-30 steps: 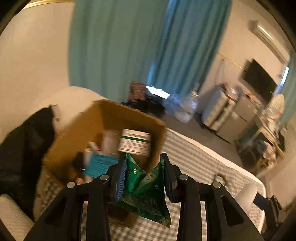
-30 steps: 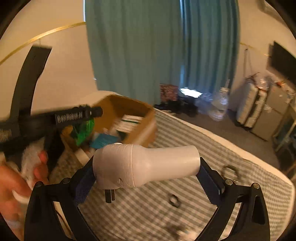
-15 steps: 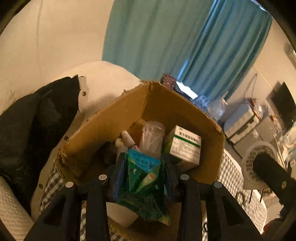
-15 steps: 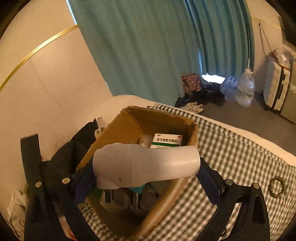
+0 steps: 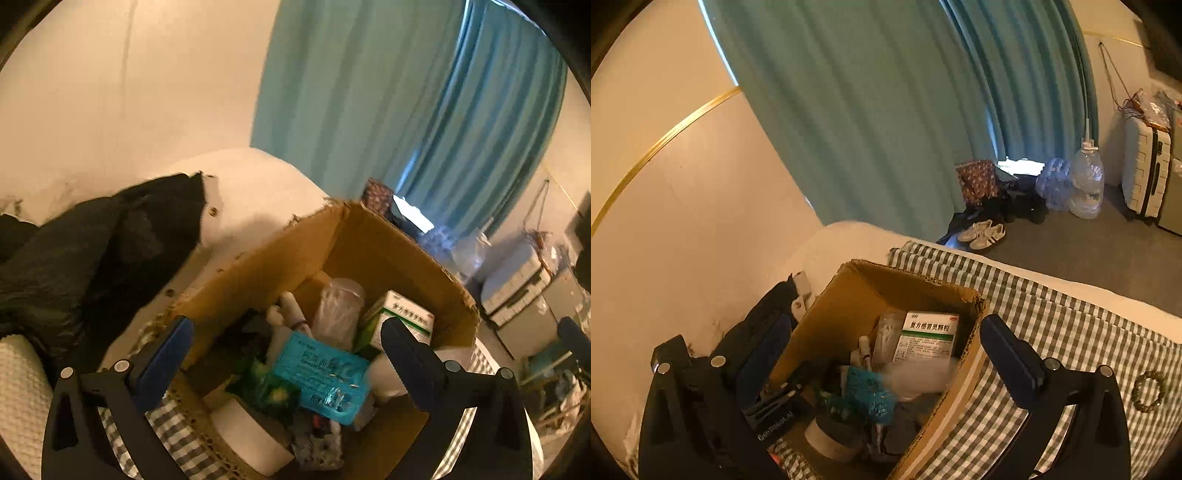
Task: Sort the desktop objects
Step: 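Carry the green packet and plug adapter into the cardboard box and release, then return both tools over the remaining items on the bed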
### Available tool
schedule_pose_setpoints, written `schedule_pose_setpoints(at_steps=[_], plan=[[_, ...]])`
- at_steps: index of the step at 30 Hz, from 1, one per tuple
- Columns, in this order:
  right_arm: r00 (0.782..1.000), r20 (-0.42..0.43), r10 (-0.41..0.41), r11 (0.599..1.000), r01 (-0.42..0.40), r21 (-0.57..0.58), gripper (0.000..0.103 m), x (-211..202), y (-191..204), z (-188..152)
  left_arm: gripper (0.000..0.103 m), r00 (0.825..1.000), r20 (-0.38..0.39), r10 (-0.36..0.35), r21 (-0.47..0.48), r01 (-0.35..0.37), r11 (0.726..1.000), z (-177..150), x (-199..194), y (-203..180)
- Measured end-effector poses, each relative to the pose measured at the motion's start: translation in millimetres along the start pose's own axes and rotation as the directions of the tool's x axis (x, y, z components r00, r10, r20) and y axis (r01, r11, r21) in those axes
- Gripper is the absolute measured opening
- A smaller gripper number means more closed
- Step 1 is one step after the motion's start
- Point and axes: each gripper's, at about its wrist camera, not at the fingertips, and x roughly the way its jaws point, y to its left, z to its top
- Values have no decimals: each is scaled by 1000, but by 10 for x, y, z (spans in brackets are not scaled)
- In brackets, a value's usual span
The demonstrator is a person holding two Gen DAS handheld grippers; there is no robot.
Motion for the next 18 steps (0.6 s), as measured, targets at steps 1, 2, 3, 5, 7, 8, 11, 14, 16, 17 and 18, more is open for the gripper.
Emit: schedule_pose_setpoints(at_steps=[1, 2, 3, 5, 7, 8, 11, 14, 16, 17, 18], plan=[[1000, 6, -3, 1000, 3, -9, 103, -45, 13, 11, 103, 1000, 0, -13, -8, 13, 1000, 5, -31, 14], [1000, 19, -9, 1000, 9, -17, 103, -103, 21, 7, 103, 999, 2, -36, -11, 36, 999, 1, -62, 21], [999, 40, -18, 999, 19, -26, 103, -207, 22, -16, 103, 999, 3, -52, -6, 52, 999, -9, -84, 17], [997, 65, -36, 999, 39, -31, 103, -375, -19, -78, 103, 998, -2, -59, 17, 59, 998, -38, -117, -28], [995, 70, -67, 997, 68, -24, 103, -593, -127, -189, 103, 997, -21, -69, 72, 71, 995, -104, -147, -144], [994, 67, -83, 996, 85, -23, 103, -690, -193, -234, 103, 996, -37, -80, 98, 83, 992, -136, -162, -215], [978, 91, -190, 981, 193, -25, 103, -1173, -534, -513, 103, 990, -68, -121, 157, 130, 979, -258, -245, -422], [949, 89, -301, 953, 304, -16, 103, -1593, -891, -840, 103, 981, -116, -155, 240, 179, 954, -436, -404, -709], [924, 76, -376, 926, 377, -4, 103, -1841, -1157, -1137, 103, 971, -143, -194, 294, 229, 928, -598, -551, -910], [911, 57, -409, 912, 409, 10, 103, -1940, -1308, -1295, 103, 966, -154, -209, 306, 248, 919, -647, -585, -967], [893, 25, -449, 893, 448, 36, 103, -2023, -1476, -1459, 103, 960, -169, -225, 319, 269, 909, -718, -631, -1043]])
